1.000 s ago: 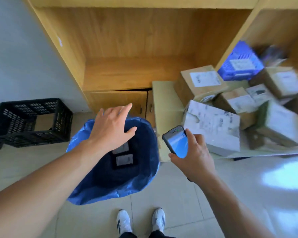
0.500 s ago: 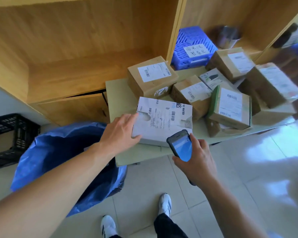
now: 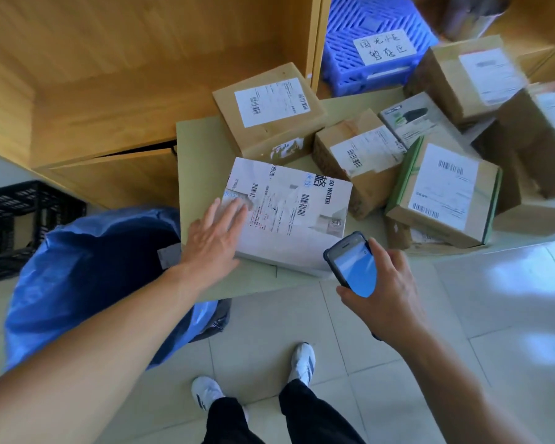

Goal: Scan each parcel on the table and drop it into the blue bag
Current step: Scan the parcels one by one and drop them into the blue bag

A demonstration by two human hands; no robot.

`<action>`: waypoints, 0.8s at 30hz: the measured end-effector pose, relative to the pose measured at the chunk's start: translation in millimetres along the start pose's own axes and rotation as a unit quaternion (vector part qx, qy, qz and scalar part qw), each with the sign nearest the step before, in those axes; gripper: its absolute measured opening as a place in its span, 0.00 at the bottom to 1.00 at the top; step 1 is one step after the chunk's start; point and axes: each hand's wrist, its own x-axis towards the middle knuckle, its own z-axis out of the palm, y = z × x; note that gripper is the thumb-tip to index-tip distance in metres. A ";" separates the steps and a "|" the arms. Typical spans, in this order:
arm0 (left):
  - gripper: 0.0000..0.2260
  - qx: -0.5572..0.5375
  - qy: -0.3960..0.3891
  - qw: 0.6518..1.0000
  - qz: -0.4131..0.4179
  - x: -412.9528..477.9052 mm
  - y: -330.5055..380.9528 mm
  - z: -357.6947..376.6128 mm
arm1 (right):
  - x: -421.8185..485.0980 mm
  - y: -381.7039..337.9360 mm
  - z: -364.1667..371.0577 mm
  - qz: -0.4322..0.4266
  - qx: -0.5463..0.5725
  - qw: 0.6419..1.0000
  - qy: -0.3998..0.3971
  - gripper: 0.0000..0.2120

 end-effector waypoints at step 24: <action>0.42 0.077 0.102 0.991 0.036 -46.7 -54.8 -13.7 | 5.1 -29.5 2.0 -0.085 -0.162 0.983 -0.008 0.45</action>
